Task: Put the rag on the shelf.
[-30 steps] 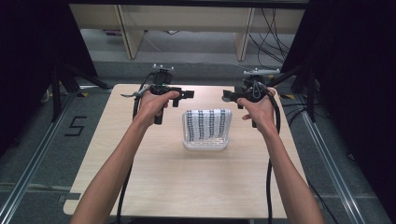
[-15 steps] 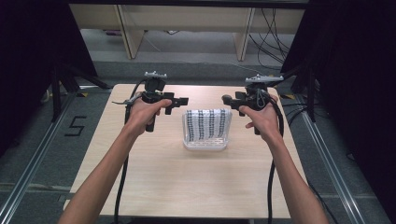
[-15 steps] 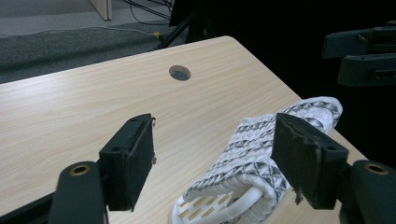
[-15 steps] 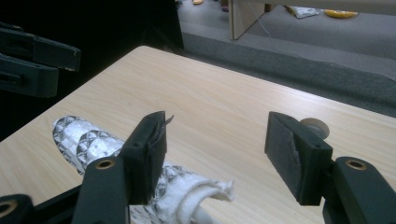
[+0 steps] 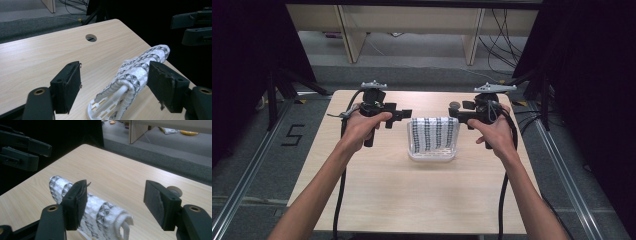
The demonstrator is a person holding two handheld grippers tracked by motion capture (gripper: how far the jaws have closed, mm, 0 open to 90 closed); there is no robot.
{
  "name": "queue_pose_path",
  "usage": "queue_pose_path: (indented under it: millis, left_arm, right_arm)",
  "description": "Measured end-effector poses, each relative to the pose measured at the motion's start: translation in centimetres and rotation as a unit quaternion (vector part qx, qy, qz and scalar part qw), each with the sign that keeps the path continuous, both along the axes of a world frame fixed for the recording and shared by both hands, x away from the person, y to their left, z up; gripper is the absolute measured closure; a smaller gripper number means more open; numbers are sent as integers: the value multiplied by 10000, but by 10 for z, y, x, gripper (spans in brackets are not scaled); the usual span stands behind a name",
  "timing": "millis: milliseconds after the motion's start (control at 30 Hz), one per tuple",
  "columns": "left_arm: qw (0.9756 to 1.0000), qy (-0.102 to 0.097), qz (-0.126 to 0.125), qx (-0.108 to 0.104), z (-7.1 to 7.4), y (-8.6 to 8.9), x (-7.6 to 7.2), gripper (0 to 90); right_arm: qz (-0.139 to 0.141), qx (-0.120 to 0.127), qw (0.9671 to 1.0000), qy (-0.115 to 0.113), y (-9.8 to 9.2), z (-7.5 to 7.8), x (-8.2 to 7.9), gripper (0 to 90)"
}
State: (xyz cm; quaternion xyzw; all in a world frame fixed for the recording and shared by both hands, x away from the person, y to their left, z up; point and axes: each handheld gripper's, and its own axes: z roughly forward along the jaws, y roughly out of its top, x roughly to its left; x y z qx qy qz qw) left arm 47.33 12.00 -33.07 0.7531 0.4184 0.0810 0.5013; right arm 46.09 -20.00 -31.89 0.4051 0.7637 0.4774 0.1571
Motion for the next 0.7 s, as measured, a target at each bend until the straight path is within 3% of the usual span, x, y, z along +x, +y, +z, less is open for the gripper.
queue_pose_path:
  millis: [67,100,233,367,400,433,700]
  left_arm:
    - [10000,1,1,36,-1,1,-4,250]
    - [10000,7,0,42,-1,1,-5,245]
    - [10000,-19,-78,0,0,2,-13,233]
    - [9998,-69,-193,40,2,1,-23,230]
    - [9997,-81,-242,33,2,2,-25,229]
    - [9997,-107,-218,54,2,1,-28,229]
    - [9993,-225,-309,42,2,3,-42,222]
  right_arm:
    - [7,-98,9999,-92,1,1,-2,355]
    - [-8,-71,10000,-9,2,0,-3,351]
    - [26,-71,10000,-42,2,-1,-6,336]
    - [38,82,9999,54,1,-3,-13,325]
    - [131,46,9999,-92,-1,-5,-12,322]
    - [98,49,9999,-23,-2,-5,-15,318]
    - [154,116,9998,-93,-7,-4,-25,306]
